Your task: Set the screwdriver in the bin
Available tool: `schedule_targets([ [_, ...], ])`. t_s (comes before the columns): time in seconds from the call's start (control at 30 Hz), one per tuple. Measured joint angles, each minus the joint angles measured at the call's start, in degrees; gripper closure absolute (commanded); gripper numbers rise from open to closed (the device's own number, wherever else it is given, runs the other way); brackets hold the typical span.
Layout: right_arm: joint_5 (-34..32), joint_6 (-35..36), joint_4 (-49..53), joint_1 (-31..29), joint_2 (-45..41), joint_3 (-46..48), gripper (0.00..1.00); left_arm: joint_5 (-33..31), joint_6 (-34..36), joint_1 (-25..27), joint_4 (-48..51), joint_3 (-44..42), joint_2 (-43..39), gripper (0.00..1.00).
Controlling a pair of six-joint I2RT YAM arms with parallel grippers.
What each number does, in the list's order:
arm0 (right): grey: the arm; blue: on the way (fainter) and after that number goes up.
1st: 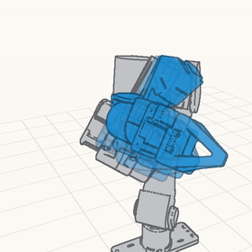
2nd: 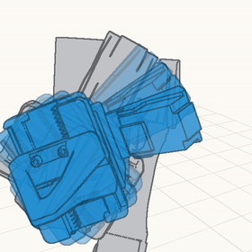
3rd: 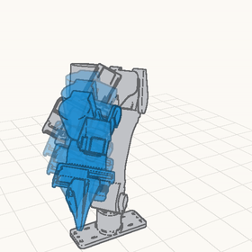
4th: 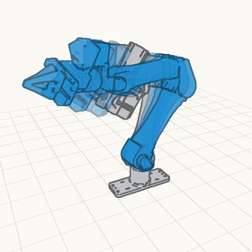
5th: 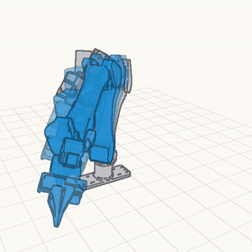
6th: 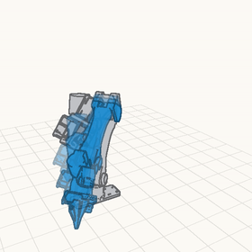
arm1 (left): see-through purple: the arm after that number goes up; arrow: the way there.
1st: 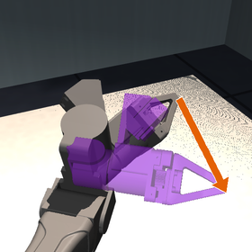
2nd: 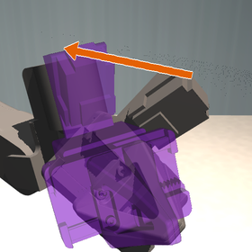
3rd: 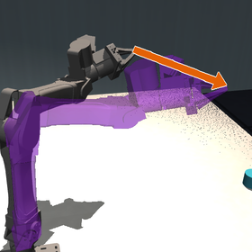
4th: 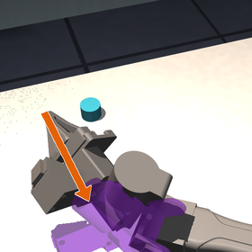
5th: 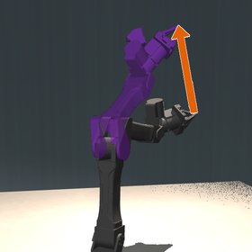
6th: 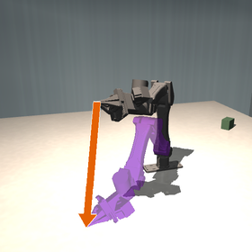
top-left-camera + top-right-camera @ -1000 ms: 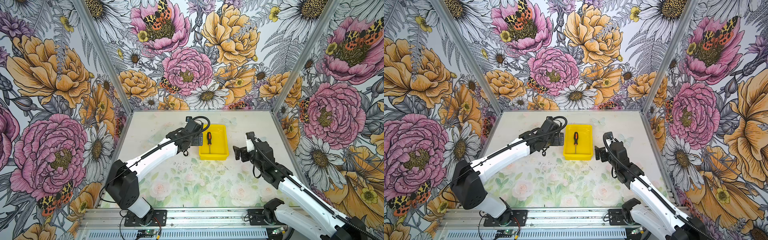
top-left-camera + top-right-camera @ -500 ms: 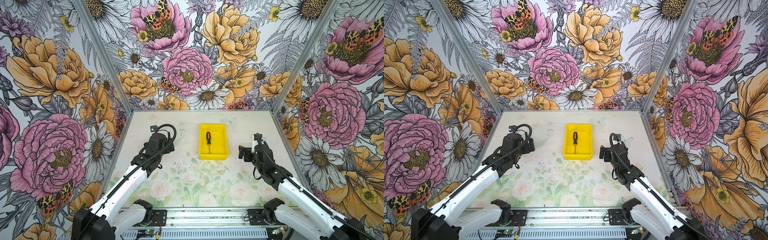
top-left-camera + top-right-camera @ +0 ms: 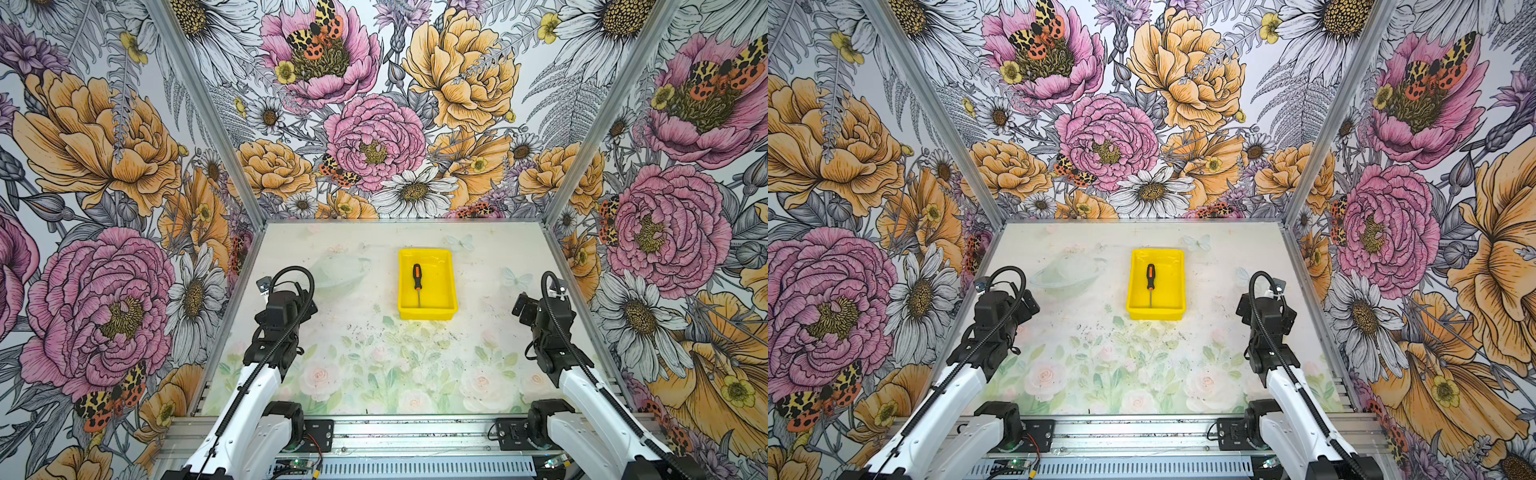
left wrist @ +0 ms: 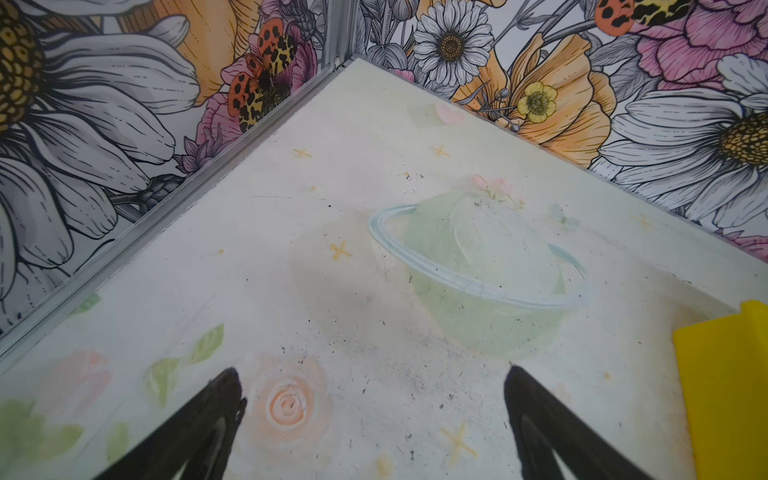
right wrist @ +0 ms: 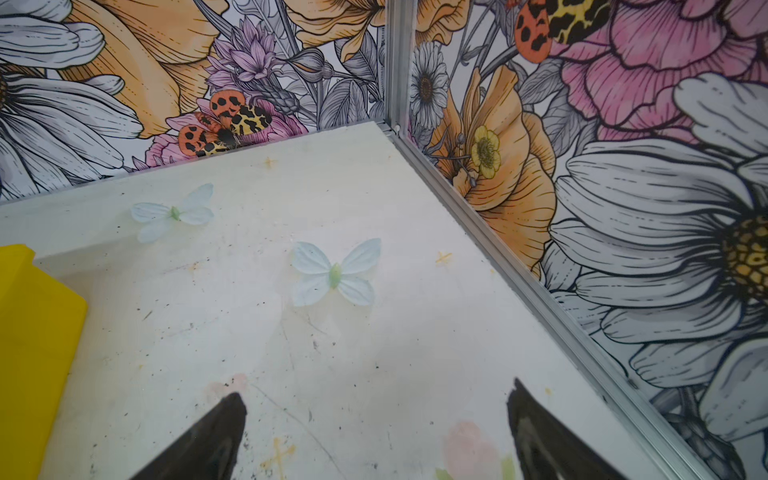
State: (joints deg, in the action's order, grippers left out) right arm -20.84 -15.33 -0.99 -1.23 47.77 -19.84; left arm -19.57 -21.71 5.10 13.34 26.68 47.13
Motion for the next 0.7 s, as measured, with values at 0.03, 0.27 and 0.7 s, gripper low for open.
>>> schedule_targets([
  [0.03, 1.2, 0.9, -1.3, 1.2, 0.3, 0.7, 0.01, 1.0, 1.0, 0.0, -1.2, -0.9, 0.0, 0.01],
  [0.27, 7.8, 4.8, -8.2, 7.1, 7.3, 2.3, 0.0, 3.3, 9.0, 0.0, -10.4, -3.0, 0.3, 0.01],
  [0.7, 13.4, 5.1, -20.8, 7.5, 14.0, 3.5, 0.0, 2.6, 16.2, -0.1, -29.2, -10.2, 11.9, 0.01],
])
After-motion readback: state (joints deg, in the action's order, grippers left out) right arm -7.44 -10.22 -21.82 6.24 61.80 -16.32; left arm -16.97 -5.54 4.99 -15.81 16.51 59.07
